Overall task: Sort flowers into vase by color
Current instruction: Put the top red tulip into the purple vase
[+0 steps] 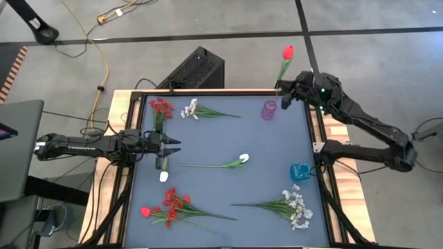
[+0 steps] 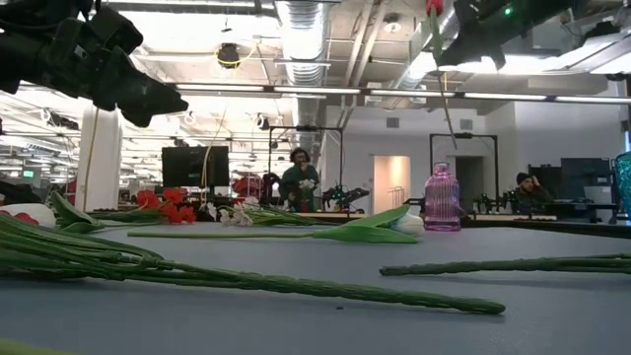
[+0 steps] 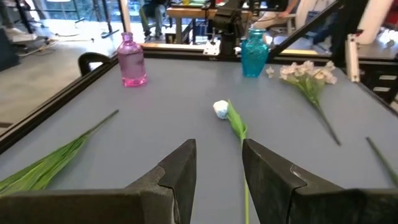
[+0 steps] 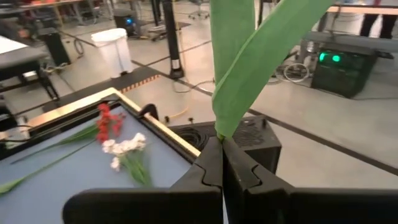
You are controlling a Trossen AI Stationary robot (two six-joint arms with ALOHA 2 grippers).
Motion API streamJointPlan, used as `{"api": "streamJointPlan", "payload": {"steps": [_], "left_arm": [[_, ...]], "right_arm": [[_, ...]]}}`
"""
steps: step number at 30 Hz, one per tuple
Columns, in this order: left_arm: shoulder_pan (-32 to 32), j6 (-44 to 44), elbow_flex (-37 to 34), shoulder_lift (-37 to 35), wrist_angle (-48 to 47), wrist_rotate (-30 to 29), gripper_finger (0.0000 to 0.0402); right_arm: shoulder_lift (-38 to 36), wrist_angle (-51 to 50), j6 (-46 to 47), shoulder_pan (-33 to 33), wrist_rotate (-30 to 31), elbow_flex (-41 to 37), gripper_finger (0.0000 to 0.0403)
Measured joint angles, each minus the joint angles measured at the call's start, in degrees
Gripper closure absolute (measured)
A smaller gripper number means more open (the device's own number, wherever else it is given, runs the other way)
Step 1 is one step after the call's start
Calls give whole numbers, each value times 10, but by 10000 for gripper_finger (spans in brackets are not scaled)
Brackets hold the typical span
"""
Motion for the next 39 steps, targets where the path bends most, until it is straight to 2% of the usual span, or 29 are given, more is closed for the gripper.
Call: {"api": "streamJointPlan", "payload": {"steps": [8,24,30,39], "left_arm": [[0,7,0,0,-2,-7,282],[0,9,0,0,-19,-18,282],[0,9,0,0,-20,-19,282],[0,13,0,0,-20,-19,282]], "right_arm": [[39,91,-3,-26,0,-22,383],[94,97,-9,-57,-1,-22,383],[116,72,4,-56,-1,-22,378],[99,-31,12,-46,-1,-22,326]]}}
